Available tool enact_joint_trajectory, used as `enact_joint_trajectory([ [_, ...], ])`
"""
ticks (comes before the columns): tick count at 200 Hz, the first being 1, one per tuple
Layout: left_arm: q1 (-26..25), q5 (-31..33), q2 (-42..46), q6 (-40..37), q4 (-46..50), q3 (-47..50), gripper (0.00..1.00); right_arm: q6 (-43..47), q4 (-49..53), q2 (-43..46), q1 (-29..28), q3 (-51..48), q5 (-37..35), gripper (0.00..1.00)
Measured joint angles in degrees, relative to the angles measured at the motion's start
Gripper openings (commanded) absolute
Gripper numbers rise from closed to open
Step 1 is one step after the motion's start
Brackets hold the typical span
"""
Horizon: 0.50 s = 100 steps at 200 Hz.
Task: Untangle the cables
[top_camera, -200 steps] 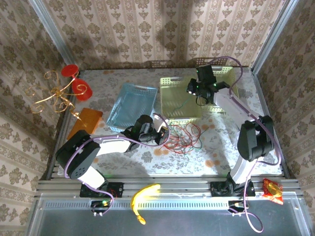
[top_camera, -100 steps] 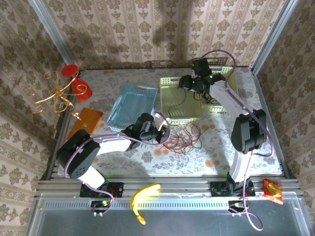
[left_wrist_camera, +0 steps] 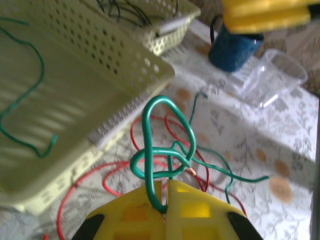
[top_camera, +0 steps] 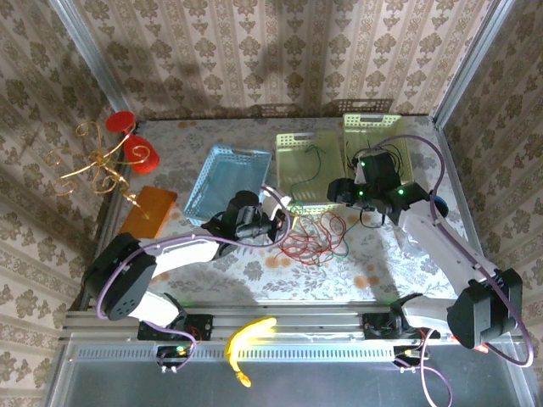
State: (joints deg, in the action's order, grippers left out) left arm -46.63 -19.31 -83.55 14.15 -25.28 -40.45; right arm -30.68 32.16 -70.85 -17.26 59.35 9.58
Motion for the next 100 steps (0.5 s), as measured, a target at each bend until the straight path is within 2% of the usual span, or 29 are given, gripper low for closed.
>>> enact_joint_trajectory([
  [24,3.39,1.2,-4.2,1.73,-0.15,-7.3,0.0,-0.46,0.04,0.42,1.38,-0.5,-1.09,0.59],
  [53,5.86,4.48,-15.37,2.95,0.68,-19.67,0.0,-0.98,0.96,0.42,1.9,-1.33,-2.4,0.59],
  [58,5.95,5.16,-17.05,3.21,0.94,-21.35,0.13,-1.01,1.01,0.42,1.9,-1.68,-2.56,0.59],
  [68,6.08,6.8,-20.55,3.56,1.33,-24.28,0.46,-1.03,1.25,0.42,2.08,-2.6,-2.93,0.59],
  [85,6.08,9.22,-23.89,4.35,1.62,-26.1,0.86,-1.25,1.79,0.42,2.78,-4.76,-3.13,0.59],
  [92,6.08,9.94,-24.41,4.39,1.79,-26.1,0.99,-1.44,1.99,0.42,3.37,-5.7,-3.13,0.59],
  [100,6.05,10.54,-24.41,4.37,1.86,-25.94,1.0,-1.55,2.27,0.52,4.2,-6.73,-3.08,0.59],
])
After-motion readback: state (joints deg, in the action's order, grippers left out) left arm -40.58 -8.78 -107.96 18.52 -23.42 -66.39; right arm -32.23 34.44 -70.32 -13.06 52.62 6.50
